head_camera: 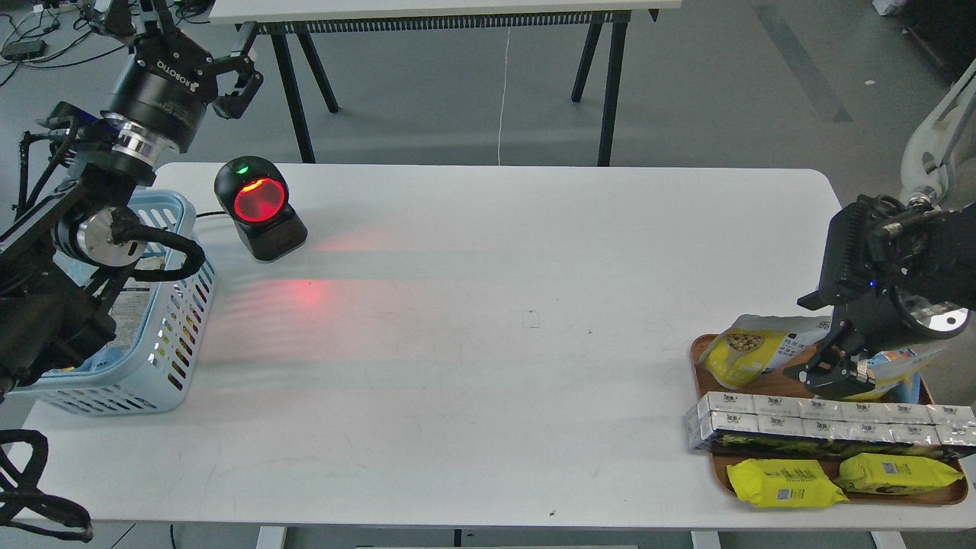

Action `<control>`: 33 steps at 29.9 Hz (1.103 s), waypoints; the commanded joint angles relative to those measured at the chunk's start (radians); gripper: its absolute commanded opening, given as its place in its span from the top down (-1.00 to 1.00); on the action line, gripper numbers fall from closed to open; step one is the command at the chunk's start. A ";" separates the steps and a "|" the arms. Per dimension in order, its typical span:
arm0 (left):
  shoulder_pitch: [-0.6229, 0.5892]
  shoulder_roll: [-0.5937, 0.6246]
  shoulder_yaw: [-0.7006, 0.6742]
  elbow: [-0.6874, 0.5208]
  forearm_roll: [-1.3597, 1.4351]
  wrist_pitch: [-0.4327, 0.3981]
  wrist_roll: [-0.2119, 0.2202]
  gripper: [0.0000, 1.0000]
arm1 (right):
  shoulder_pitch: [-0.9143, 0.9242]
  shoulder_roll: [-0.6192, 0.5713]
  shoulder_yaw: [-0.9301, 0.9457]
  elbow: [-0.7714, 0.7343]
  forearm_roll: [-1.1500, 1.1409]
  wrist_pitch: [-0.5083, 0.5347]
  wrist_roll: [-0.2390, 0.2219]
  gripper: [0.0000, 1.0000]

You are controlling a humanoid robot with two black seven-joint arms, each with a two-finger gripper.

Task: Scan snack and place in basket
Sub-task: 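Grasp the yellow snack packet on the tray with the right gripper, then carry the yellow packet to the table center and release it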

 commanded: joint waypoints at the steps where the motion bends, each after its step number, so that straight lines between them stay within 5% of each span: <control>1: 0.003 0.001 0.000 0.002 0.000 0.000 0.000 -1.00 | -0.021 0.025 0.008 -0.049 0.000 0.000 0.000 -0.53; 6: 0.008 0.001 0.000 0.004 0.000 0.000 0.000 -1.00 | -0.091 0.056 0.083 -0.081 0.000 0.000 0.000 0.26; 15: 0.008 0.001 0.000 0.010 0.000 0.000 0.000 -1.00 | -0.137 0.056 0.121 -0.081 0.000 0.000 0.000 0.95; 33: 0.003 0.002 0.001 0.008 0.000 0.000 0.000 -1.00 | -0.021 0.061 0.267 -0.078 0.177 0.000 0.000 1.00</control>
